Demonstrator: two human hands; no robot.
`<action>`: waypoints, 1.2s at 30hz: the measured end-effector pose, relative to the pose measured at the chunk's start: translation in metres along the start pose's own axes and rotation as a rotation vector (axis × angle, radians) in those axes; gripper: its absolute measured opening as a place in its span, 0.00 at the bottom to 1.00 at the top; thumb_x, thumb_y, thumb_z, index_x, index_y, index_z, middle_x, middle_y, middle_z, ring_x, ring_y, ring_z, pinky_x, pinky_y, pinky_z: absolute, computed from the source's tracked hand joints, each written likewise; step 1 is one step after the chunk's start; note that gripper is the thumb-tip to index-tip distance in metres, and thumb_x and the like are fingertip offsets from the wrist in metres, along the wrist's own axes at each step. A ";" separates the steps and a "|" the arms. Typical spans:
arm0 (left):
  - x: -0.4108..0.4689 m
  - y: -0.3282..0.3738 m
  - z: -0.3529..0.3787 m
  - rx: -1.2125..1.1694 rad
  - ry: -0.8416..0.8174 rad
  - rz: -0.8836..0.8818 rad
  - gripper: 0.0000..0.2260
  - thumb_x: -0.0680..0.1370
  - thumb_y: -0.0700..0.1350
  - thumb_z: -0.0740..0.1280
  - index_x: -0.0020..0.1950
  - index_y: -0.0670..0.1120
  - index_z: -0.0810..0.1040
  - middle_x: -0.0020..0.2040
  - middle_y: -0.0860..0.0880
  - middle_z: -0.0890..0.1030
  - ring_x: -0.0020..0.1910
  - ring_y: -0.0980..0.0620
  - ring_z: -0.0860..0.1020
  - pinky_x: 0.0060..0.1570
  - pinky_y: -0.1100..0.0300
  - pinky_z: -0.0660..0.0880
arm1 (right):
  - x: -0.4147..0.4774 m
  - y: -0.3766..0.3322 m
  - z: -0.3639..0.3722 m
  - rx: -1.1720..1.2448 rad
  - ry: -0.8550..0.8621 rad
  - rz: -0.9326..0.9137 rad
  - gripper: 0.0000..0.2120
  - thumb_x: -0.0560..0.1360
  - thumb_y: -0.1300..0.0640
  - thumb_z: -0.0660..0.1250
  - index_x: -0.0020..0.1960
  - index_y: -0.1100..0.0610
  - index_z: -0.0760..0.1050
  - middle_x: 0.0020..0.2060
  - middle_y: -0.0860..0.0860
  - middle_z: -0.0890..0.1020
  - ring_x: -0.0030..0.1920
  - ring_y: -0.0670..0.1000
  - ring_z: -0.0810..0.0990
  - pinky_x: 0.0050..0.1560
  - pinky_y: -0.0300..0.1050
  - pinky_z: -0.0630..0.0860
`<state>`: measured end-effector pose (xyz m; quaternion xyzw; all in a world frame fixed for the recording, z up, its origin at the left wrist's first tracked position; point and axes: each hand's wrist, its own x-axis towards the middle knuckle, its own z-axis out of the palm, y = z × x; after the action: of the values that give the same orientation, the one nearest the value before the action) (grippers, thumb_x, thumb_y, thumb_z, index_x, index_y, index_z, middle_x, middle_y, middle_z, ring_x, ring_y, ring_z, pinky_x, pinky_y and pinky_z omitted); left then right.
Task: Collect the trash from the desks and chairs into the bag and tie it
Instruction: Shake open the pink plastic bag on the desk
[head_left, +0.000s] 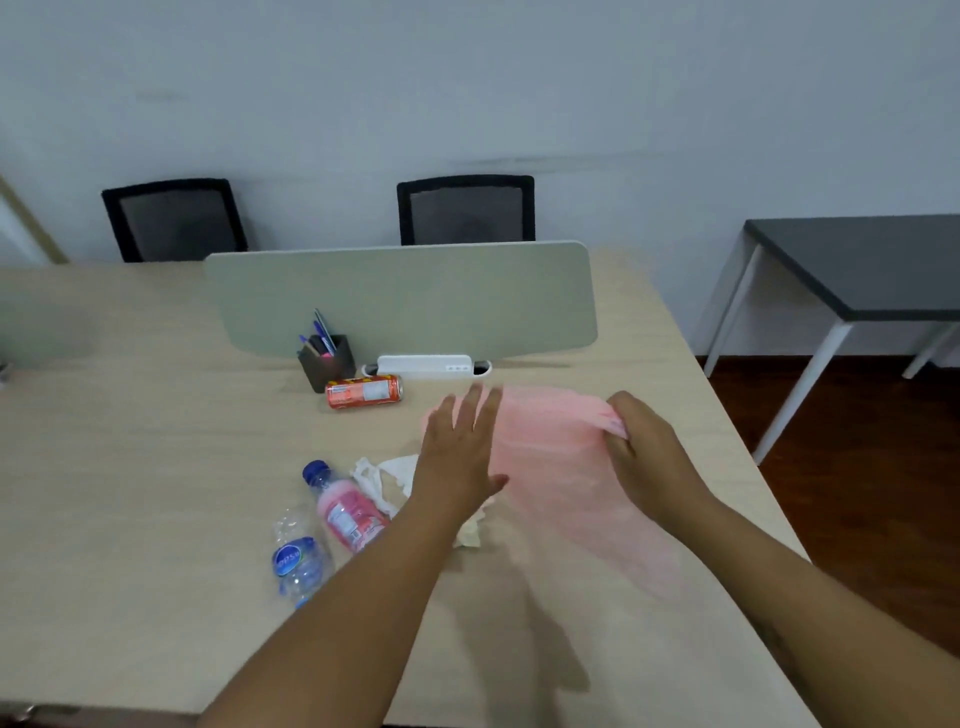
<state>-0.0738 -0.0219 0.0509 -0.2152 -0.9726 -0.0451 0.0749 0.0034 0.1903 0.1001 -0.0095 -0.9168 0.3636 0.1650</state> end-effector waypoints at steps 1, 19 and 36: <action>0.002 -0.009 -0.011 -0.031 0.018 0.005 0.40 0.71 0.57 0.74 0.78 0.49 0.59 0.76 0.46 0.65 0.73 0.37 0.62 0.71 0.45 0.61 | 0.007 -0.013 -0.002 0.006 0.018 -0.029 0.06 0.78 0.64 0.57 0.42 0.61 0.67 0.35 0.51 0.71 0.34 0.45 0.68 0.34 0.36 0.63; -0.068 -0.380 -0.099 -0.155 0.221 -0.206 0.26 0.76 0.51 0.69 0.73 0.47 0.67 0.68 0.46 0.71 0.66 0.42 0.67 0.64 0.50 0.68 | 0.036 -0.304 0.252 0.340 -0.005 0.138 0.05 0.77 0.64 0.54 0.49 0.61 0.67 0.41 0.53 0.75 0.44 0.56 0.74 0.38 0.43 0.68; -0.216 -0.509 -0.085 -0.596 0.186 -0.551 0.03 0.76 0.44 0.69 0.43 0.48 0.78 0.41 0.51 0.80 0.40 0.50 0.78 0.41 0.56 0.75 | 0.026 -0.389 0.405 0.586 -0.380 0.324 0.15 0.76 0.57 0.69 0.61 0.54 0.74 0.49 0.51 0.80 0.47 0.53 0.80 0.46 0.46 0.78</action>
<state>-0.0854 -0.5807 0.0711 0.0459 -0.9273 -0.3622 0.0821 -0.1071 -0.3610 0.0923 -0.0389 -0.7748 0.6269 -0.0718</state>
